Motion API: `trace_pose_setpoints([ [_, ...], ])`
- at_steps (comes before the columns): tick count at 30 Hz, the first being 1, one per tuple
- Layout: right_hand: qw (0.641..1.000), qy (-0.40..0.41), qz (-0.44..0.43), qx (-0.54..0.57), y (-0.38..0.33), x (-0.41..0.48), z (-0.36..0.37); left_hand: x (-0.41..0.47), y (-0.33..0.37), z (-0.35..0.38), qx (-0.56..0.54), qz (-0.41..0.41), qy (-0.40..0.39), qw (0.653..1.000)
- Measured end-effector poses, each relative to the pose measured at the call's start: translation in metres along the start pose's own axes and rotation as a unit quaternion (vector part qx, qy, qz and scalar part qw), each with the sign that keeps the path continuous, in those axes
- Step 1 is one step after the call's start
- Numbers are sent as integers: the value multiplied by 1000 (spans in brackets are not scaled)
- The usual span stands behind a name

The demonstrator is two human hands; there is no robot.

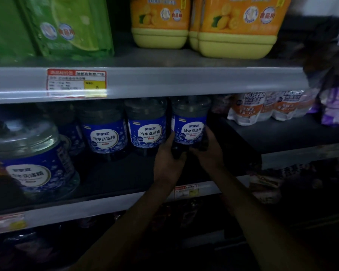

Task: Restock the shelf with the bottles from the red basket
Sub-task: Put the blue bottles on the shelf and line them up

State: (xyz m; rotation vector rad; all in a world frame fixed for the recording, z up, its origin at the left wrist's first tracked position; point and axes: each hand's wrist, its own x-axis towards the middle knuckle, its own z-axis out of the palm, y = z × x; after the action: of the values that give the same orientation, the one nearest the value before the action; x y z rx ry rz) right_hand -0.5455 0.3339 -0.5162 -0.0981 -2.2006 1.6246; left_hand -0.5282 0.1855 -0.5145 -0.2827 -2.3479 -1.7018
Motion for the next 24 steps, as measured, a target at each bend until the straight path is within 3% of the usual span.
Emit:
trace_pose_setpoints([
  [9,1000,-1,1,-6,-15,-25,14,-19,0,-53,85,4,66,994],
  [24,999,53,-10,-9,-10,-23,21,-23,6,-75,118,-22,91,989],
])
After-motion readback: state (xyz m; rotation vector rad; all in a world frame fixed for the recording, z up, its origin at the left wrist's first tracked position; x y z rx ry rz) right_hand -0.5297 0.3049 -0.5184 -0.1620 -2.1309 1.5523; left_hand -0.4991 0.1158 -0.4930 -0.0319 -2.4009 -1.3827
